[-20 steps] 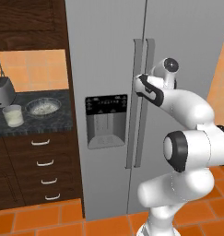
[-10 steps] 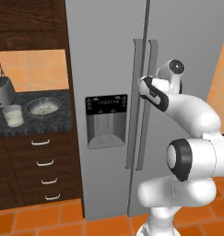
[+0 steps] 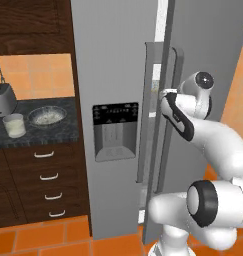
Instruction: Grab a lemon wedge from the fridge and one ice cube from the ice bowl, and put them in the glass of lemonade.
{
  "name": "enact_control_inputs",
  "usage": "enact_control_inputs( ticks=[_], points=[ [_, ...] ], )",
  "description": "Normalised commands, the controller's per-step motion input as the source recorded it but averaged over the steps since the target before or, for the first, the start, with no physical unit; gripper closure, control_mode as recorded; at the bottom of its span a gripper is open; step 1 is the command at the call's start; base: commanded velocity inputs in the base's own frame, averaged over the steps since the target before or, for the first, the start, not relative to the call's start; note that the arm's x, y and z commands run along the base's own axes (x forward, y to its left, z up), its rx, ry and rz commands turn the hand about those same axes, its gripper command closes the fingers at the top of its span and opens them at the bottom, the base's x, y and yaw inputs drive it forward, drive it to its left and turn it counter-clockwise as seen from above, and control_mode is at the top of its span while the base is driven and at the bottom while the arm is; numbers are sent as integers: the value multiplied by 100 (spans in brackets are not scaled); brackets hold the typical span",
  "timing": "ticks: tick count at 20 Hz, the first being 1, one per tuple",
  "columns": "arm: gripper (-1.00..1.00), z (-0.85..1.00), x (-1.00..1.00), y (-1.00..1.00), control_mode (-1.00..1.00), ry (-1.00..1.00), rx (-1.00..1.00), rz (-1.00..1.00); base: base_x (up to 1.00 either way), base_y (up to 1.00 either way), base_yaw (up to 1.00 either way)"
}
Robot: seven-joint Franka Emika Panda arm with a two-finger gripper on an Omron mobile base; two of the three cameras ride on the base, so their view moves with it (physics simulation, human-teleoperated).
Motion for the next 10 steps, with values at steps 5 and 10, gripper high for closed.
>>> enact_control_inputs(
  ticks=[5,10],
  points=[
    [100,6,-56,-97,-100,3,5,-13,0,0,0],
    [100,3,-39,-100,-100,5,7,-20,0,0,0]
  ],
)
